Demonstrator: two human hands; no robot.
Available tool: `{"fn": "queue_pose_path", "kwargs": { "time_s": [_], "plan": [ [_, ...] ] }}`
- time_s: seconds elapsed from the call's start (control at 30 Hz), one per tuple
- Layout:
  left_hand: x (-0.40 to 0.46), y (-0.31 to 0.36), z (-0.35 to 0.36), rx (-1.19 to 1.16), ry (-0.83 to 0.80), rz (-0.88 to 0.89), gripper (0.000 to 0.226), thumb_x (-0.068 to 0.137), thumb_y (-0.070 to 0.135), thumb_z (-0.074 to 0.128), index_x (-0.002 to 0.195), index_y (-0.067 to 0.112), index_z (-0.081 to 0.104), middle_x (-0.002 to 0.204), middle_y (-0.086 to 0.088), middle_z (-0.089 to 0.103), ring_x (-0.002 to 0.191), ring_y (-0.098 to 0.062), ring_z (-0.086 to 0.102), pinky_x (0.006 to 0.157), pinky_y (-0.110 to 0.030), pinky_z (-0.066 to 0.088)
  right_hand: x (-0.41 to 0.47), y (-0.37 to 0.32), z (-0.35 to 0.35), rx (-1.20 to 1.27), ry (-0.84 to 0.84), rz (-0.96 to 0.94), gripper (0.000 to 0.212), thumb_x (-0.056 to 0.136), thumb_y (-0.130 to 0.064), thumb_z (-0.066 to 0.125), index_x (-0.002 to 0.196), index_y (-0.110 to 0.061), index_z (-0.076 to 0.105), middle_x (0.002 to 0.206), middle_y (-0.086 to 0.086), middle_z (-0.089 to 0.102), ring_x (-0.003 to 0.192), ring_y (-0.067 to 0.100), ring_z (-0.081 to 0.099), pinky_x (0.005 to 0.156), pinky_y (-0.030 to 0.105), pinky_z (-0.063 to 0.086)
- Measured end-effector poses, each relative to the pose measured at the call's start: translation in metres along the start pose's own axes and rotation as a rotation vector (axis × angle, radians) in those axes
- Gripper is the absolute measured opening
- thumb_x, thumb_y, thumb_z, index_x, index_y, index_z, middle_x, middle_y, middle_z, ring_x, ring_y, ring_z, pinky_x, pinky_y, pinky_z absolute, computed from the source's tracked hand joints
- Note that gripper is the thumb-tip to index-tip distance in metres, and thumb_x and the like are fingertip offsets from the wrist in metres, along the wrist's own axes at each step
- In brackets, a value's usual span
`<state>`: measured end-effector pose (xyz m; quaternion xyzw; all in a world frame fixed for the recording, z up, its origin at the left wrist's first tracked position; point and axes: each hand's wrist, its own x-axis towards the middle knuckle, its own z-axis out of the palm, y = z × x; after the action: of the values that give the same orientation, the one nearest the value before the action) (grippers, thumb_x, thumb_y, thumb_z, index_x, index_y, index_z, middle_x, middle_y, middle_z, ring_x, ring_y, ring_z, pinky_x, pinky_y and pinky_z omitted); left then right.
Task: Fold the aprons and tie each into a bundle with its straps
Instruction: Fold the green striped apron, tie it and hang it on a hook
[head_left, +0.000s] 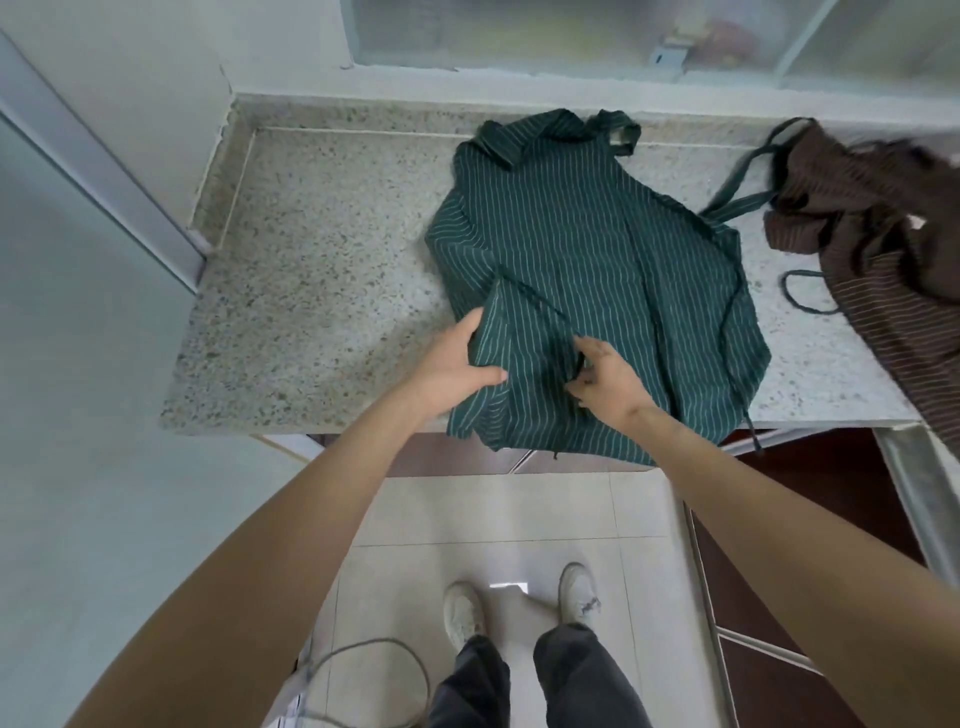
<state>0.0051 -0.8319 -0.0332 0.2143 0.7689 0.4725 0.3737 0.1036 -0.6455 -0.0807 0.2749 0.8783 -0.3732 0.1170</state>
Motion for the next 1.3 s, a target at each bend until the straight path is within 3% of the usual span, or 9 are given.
{"fn": "queue_pose_path", "kwargs": {
  "time_s": [0.1, 0.2, 0.37, 0.5, 0.67, 0.87, 0.93, 1.17, 1.3],
  "plan": [
    [0.015, 0.022, 0.022, 0.027, -0.058, 0.026, 0.079, 0.083, 0.002, 0.065, 0.147, 0.026, 0.026, 0.137, 0.005, 0.049, 0.116, -0.011, 0.053, 0.101, -0.03, 0.042, -0.002, 0.007, -0.025, -0.015, 0.103, -0.012, 0.064, 0.091, 0.001, 0.053, 0.148, -0.008, 0.025, 0.154, 0.006, 0.023, 0.131, 0.024, 0.04, 0.111, 0.035, 0.033],
    [0.032, 0.044, 0.051, 0.073, -0.069, 0.052, 0.082, 0.085, 0.005, 0.064, 0.149, 0.029, 0.019, 0.141, 0.007, 0.045, 0.11, -0.01, 0.054, 0.088, -0.021, 0.046, -0.001, 0.021, -0.057, 0.017, 0.172, 0.0, 0.062, 0.093, 0.002, 0.049, 0.148, -0.01, 0.024, 0.155, 0.004, 0.02, 0.139, 0.023, 0.029, 0.112, 0.035, 0.032],
    [0.062, 0.077, 0.105, 0.113, -0.063, 0.05, 0.088, 0.086, 0.009, 0.063, 0.15, 0.032, 0.007, 0.155, 0.003, 0.023, 0.118, -0.011, 0.05, 0.092, -0.024, 0.045, -0.003, 0.074, -0.099, 0.183, 0.167, 0.132, 0.066, 0.093, -0.004, 0.052, 0.15, -0.016, 0.02, 0.152, 0.009, 0.027, 0.107, 0.025, 0.057, 0.082, 0.035, 0.049],
    [0.087, 0.094, 0.153, 0.155, -0.06, 0.043, 0.086, 0.089, 0.008, 0.061, 0.15, 0.031, 0.005, 0.158, 0.004, 0.009, 0.134, -0.014, 0.035, 0.072, 0.002, 0.035, -0.006, 0.13, -0.121, 0.105, 0.209, 0.358, 0.058, 0.093, -0.011, 0.054, 0.145, -0.007, 0.029, 0.145, 0.015, 0.041, 0.125, 0.034, 0.047, 0.098, 0.038, 0.04],
    [0.119, 0.094, 0.21, 0.176, -0.077, -0.025, 0.086, 0.089, 0.007, 0.059, 0.15, 0.031, 0.004, 0.159, 0.004, 0.005, 0.139, -0.015, 0.026, 0.086, -0.015, 0.03, 0.004, 0.182, -0.137, 0.332, 0.207, 0.623, 0.043, 0.091, -0.009, 0.055, 0.129, 0.007, 0.042, 0.117, 0.018, 0.057, 0.1, 0.028, 0.055, 0.076, 0.036, 0.046],
    [0.143, 0.072, 0.244, 0.216, -0.103, -0.119, 0.086, 0.089, 0.006, 0.059, 0.15, 0.032, 0.003, 0.159, 0.003, 0.002, 0.144, -0.016, 0.014, 0.11, -0.023, 0.02, 0.023, 0.201, -0.148, 0.83, 0.154, 0.565, 0.012, 0.089, 0.003, 0.057, 0.097, -0.005, 0.053, 0.053, 0.003, 0.049, 0.032, 0.007, 0.035, 0.035, 0.019, 0.031],
    [0.145, 0.06, 0.245, 0.216, -0.109, -0.153, 0.086, 0.089, 0.006, 0.058, 0.15, 0.03, 0.004, 0.159, 0.002, 0.003, 0.144, -0.017, 0.013, 0.113, -0.025, 0.016, 0.027, 0.201, -0.15, 0.779, 0.071, 0.527, 0.008, 0.089, -0.004, 0.06, 0.093, -0.01, 0.057, 0.046, -0.002, 0.049, 0.031, 0.006, 0.032, 0.036, 0.02, 0.028],
    [0.142, 0.037, 0.245, 0.494, -0.211, -0.107, 0.087, 0.089, 0.002, 0.057, 0.15, 0.022, -0.002, 0.157, 0.003, -0.014, 0.144, -0.018, 0.013, 0.114, -0.026, 0.02, 0.015, 0.2, -0.176, 0.62, -0.198, 0.187, 0.02, 0.085, -0.018, 0.068, 0.098, -0.021, 0.054, 0.083, 0.0, 0.065, 0.051, 0.006, 0.052, 0.039, 0.014, 0.036],
    [0.144, 0.037, 0.247, 0.532, -0.199, -0.115, 0.088, 0.089, 0.003, 0.058, 0.151, 0.022, -0.001, 0.157, 0.004, -0.016, 0.142, -0.02, 0.022, 0.113, -0.029, 0.027, 0.008, 0.211, -0.191, 0.35, -0.349, 0.189, 0.015, 0.084, -0.008, 0.068, 0.086, -0.015, 0.054, 0.047, -0.008, 0.05, 0.042, 0.006, 0.04, 0.039, 0.015, 0.031]
  ]
}}
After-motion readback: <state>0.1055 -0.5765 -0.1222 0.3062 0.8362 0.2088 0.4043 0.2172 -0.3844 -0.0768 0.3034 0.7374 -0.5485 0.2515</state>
